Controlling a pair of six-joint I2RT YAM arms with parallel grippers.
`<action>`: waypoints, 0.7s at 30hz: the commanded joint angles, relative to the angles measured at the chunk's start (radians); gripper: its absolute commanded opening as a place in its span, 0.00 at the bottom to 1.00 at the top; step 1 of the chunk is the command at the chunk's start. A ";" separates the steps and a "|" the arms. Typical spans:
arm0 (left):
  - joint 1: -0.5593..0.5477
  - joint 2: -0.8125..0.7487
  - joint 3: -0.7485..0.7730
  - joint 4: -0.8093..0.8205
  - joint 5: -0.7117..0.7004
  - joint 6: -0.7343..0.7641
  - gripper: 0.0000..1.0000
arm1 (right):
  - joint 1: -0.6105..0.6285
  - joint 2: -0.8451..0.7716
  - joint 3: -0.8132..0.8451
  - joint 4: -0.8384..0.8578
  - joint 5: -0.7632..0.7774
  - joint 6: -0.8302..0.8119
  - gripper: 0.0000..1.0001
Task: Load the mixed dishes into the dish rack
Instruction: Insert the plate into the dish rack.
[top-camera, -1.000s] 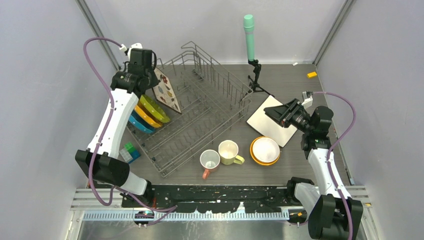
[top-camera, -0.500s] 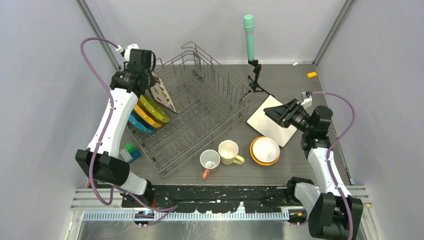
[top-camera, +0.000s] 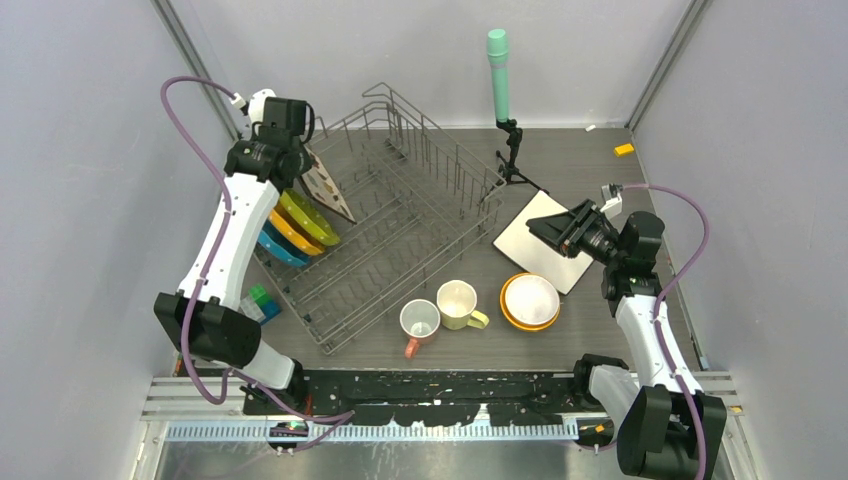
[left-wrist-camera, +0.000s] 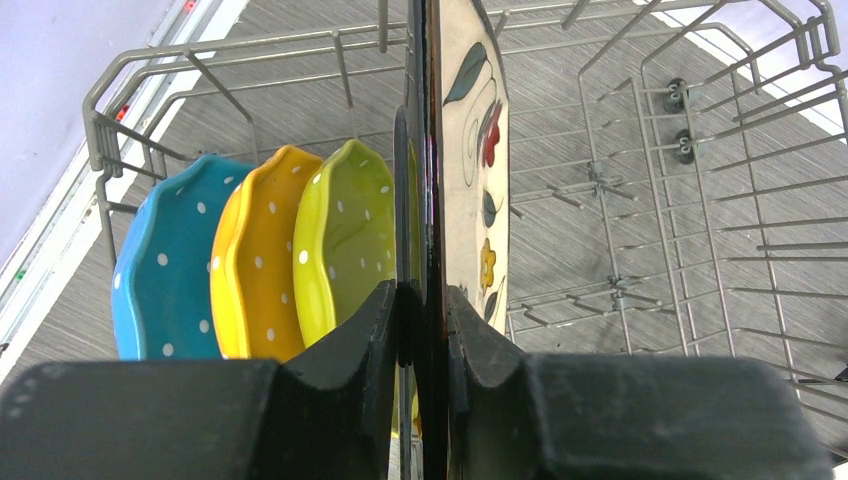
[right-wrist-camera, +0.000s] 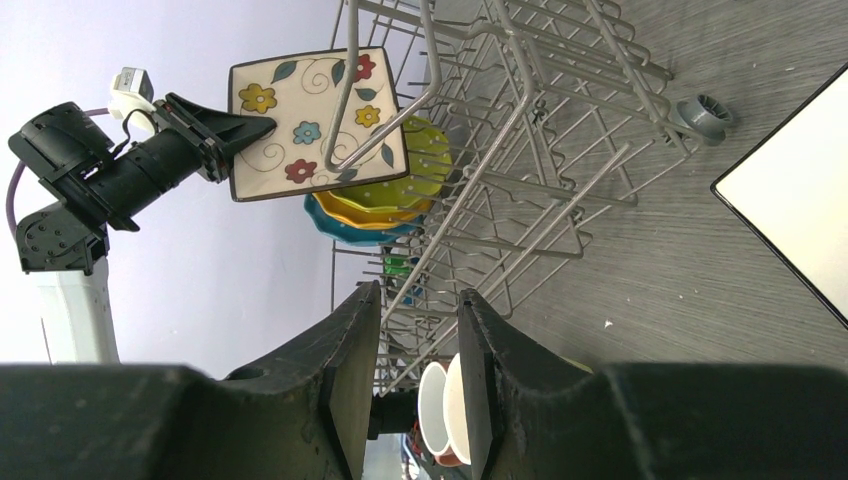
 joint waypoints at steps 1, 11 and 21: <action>0.008 -0.077 0.098 0.118 -0.079 -0.012 0.00 | 0.005 0.005 0.042 0.023 -0.021 -0.024 0.40; 0.007 -0.126 0.093 0.098 -0.077 -0.022 0.00 | 0.005 0.013 0.048 0.018 -0.028 -0.030 0.40; 0.008 -0.151 0.079 0.098 -0.059 -0.012 0.00 | 0.006 0.008 0.046 0.017 -0.025 -0.026 0.40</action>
